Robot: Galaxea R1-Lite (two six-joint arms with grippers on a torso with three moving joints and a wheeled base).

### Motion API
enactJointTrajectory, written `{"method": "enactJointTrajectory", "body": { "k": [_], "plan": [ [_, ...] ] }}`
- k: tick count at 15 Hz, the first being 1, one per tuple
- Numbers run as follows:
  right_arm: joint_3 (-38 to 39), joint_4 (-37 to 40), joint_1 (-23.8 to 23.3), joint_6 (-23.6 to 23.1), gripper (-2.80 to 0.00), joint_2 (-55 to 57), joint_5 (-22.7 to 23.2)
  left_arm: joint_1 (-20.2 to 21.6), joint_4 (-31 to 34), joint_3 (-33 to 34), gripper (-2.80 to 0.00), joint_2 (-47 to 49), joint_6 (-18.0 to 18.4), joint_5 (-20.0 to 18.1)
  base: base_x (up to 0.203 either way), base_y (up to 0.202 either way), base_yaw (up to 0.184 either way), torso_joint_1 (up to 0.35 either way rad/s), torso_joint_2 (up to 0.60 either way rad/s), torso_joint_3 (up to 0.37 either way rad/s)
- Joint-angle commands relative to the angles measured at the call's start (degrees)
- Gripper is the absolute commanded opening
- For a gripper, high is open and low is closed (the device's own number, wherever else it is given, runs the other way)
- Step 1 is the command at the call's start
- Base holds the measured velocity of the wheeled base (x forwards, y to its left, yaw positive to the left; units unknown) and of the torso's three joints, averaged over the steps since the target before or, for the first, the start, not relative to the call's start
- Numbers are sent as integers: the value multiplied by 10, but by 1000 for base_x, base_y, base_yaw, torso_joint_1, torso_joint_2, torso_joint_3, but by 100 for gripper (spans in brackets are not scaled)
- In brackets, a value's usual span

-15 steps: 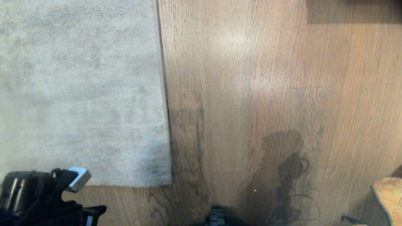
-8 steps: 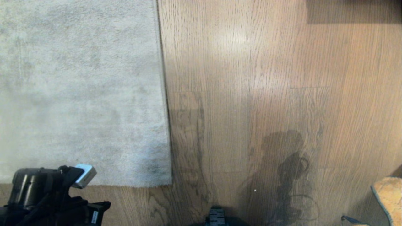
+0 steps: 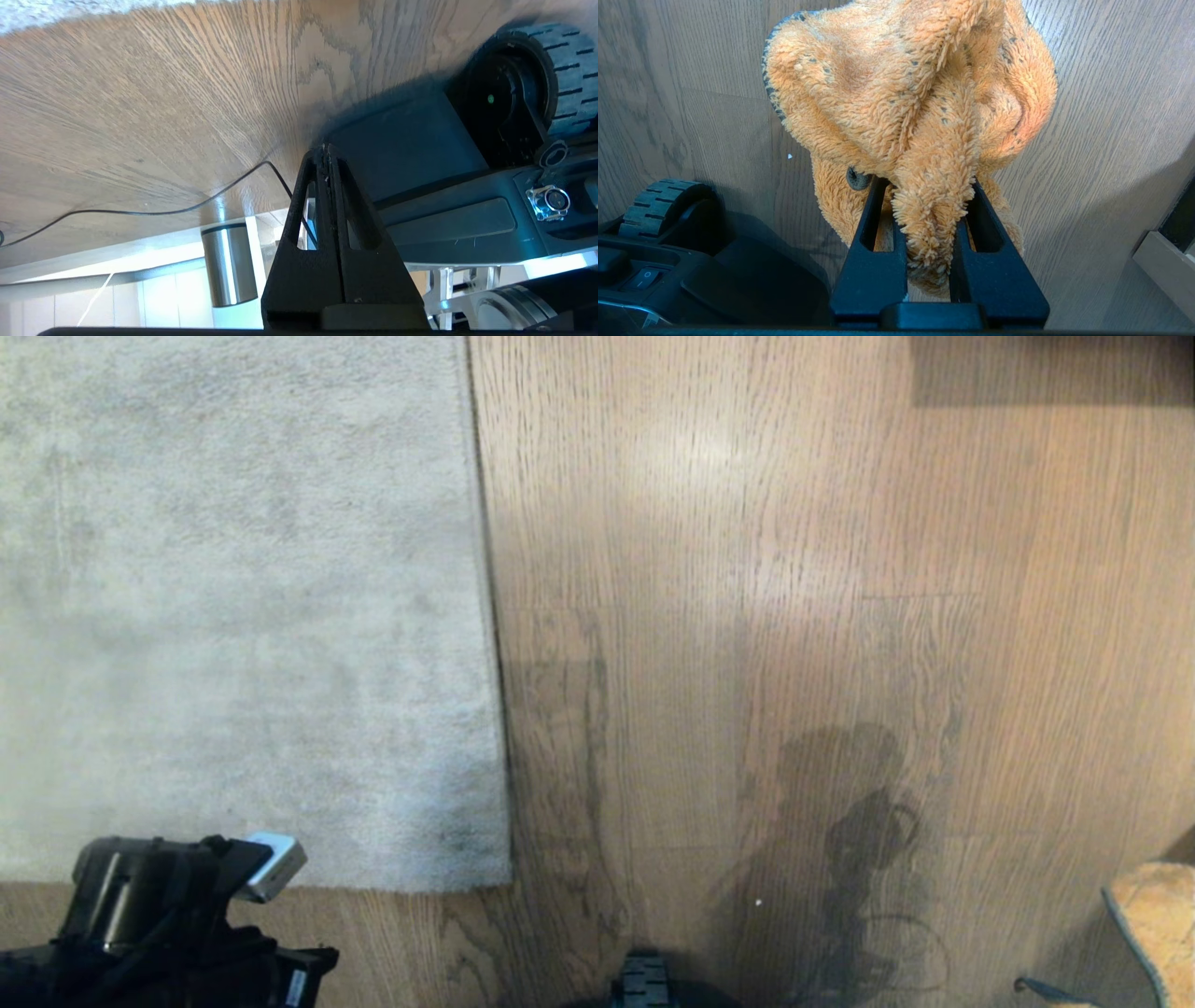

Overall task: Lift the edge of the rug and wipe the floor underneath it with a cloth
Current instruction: Lift up the carpet

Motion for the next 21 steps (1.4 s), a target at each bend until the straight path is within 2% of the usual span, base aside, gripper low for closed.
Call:
{"method": "enactJointTrajectory", "body": {
  "k": [1,3,7,13,16,21],
  "plan": [
    [0,0,0,-1,-280,1,1,-4,-2,-2,-280,12,0,0,0,0,0,0,0,0],
    [0,0,0,-1,-280,1,1,-5,-17,-2,-280,25,0,0,0,0,0,0,0,0],
    [0,0,0,-1,-280,1,0,-6,-101,9,-280,69,-1,0,0,0,0,0,0,0],
    [0,0,0,0,-280,1,1,-14,-105,2,-280,75,-1,0,0,0,0,0,0,0],
    [0,0,1,-1,-280,1,0,-31,-109,-5,-280,77,-17,0,0,0,0,0,0,0],
    [0,0,0,0,-280,1,0,-74,-171,-29,-280,106,-59,1,0,0,0,0,0,0]
  ]
}}
